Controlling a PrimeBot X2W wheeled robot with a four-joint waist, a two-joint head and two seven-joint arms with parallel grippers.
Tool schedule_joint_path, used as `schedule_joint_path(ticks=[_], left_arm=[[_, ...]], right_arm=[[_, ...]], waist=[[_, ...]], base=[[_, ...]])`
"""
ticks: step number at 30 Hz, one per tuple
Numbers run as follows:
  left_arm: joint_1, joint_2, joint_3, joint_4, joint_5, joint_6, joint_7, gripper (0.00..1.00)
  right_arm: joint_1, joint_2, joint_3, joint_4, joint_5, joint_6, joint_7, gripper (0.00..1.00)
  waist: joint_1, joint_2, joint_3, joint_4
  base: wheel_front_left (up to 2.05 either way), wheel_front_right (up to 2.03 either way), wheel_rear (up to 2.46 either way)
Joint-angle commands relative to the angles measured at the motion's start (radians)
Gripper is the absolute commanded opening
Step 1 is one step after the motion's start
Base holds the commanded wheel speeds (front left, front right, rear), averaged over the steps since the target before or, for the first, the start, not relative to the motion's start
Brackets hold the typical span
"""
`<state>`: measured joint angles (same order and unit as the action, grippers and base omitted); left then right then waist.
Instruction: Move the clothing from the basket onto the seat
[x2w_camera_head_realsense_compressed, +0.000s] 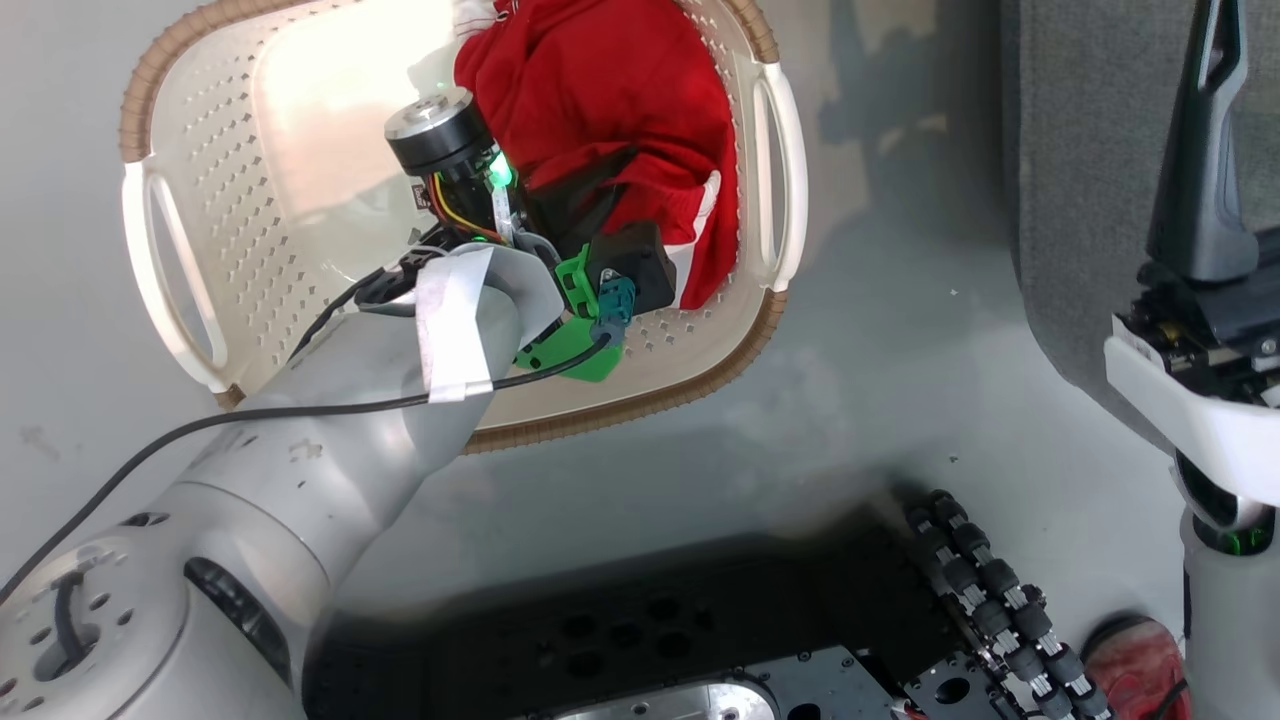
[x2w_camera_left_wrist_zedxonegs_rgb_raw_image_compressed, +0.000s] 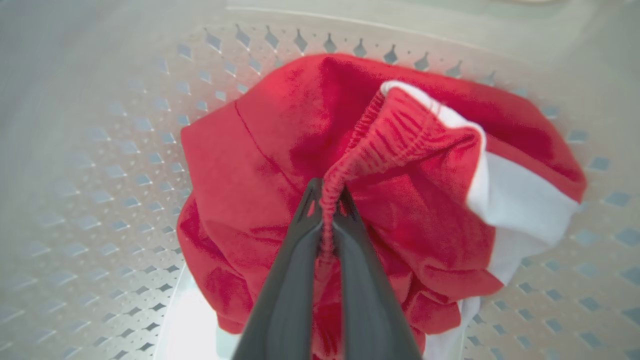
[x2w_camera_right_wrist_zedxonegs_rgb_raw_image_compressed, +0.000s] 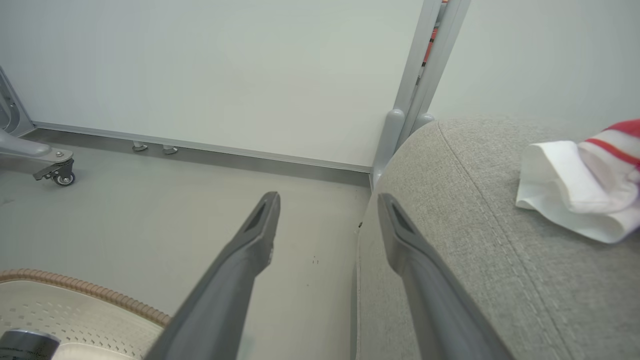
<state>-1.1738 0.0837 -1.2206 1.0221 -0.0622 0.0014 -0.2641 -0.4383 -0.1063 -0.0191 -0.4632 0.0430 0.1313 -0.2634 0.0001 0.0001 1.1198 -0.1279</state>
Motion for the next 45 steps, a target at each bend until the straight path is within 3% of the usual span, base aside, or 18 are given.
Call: schedule_joint_path(ticks=[1, 8, 21, 28, 37, 45], left_arm=[[-0.014, 0.017, 0.007, -0.020, -0.005, 0.011, 0.000, 0.00], [0.090, 0.052, 0.041, -0.131, -0.037, 0.047, 0.000, 0.00], [0.397, 0.101, 0.190, -0.379, -0.109, 0.114, 0.000, 0.00], [0.512, 0.124, 0.273, -0.497, -0.112, 0.116, 0.000, 0.00], [0.629, 0.129, 0.413, -0.638, -0.142, 0.128, -0.001, 0.00], [0.697, 0.132, 0.491, -0.772, -0.114, 0.124, -0.001, 0.00]], right_arm=[[-0.026, 0.005, 0.005, 0.007, 0.004, -0.001, -0.002, 1.00], [-0.053, 0.025, 0.017, 0.054, 0.013, -0.001, -0.002, 1.00], [0.081, 0.047, 0.062, 0.182, 0.040, -0.001, -0.002, 1.00], [0.161, 0.047, 0.088, 0.247, 0.058, -0.001, -0.002, 1.00], [0.276, 0.031, 0.135, 0.305, 0.085, -0.001, -0.002, 1.00], [0.392, 0.005, 0.176, 0.344, 0.113, -0.001, -0.002, 1.00]], waist=[[-0.0001, -0.0001, -0.013, -0.001], [-0.0001, -0.0001, -0.151, 0.004], [-0.0001, -0.0001, -0.523, 0.076], [-0.0001, -0.0001, -0.721, 0.116], [-0.0001, -0.0001, -0.925, 0.117], [-0.0001, -0.0001, -1.045, 0.104]], base=[[0.00, 0.00, 0.00], [0.00, 0.00, 0.00], [0.00, 0.00, 0.00], [0.00, 0.00, 0.00], [0.00, 0.00, 0.00], [0.00, 0.00, 0.00]])
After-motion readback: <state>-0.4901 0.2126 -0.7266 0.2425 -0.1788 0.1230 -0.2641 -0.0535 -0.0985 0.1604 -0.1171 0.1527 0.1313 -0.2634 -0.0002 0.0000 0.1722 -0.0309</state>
